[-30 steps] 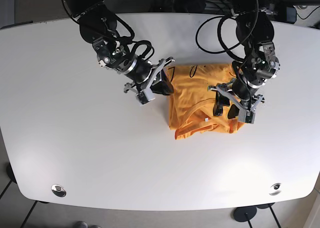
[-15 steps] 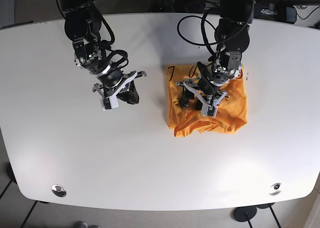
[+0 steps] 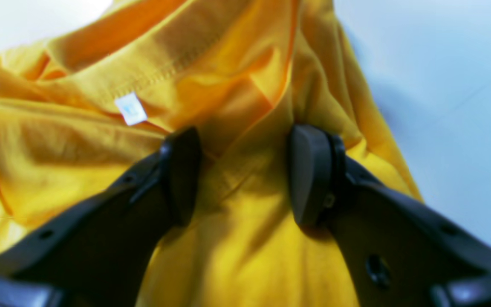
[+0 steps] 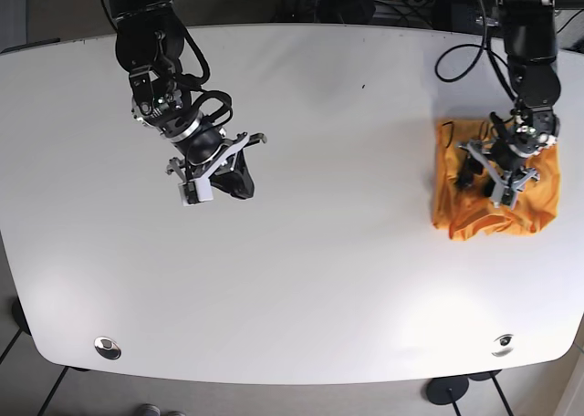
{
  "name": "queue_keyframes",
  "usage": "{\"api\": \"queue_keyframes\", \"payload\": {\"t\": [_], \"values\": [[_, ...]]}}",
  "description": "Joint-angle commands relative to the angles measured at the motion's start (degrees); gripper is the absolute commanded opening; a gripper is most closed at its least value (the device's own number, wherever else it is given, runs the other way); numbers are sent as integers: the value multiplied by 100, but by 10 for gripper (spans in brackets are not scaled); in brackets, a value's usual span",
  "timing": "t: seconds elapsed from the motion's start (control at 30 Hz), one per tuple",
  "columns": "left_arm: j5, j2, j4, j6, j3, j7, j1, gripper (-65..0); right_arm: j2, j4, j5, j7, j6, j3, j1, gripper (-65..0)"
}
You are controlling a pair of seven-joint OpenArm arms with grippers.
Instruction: Fold the T-shirt properly
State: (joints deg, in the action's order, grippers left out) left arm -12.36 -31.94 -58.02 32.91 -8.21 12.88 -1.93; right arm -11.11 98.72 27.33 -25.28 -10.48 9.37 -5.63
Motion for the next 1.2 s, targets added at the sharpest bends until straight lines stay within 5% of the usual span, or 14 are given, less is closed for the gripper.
{"api": "queue_keyframes", "payload": {"t": [0.03,0.17,0.37,0.57,0.73,0.87,1.03,1.13,1.2], "values": [[537,-494,532,213,-124,773,101,-339,-27,216,76,141,-46,-18,-13,-621],[537,-1144,1349,709,-564,738,-83,-339,-27,216,67,141,-55,-18,-136,-621],[528,-1742,1683,709,-740,158,-83,-339,-27,216,14,141,-64,0,-259,-621],[300,-1883,83,709,-1214,606,-57,-339,-36,172,5,141,-29,-18,-259,-621],[185,-924,-1578,709,-1144,1318,-57,-339,-212,111,5,185,-20,-27,-268,-621],[959,359,-2396,709,-476,1292,-154,-339,-475,-74,5,238,-20,-27,-268,-621],[1346,1555,-2695,635,262,1046,-224,-339,-880,-434,-4,1460,6,-35,-567,-621],[1355,1775,-2695,-227,790,79,163,-339,-1161,-830,-4,2435,534,-27,-795,-620],[1346,1986,-2879,-1044,1098,-502,532,-339,-1355,-1023,-4,3024,683,-27,-1015,-618]]}}
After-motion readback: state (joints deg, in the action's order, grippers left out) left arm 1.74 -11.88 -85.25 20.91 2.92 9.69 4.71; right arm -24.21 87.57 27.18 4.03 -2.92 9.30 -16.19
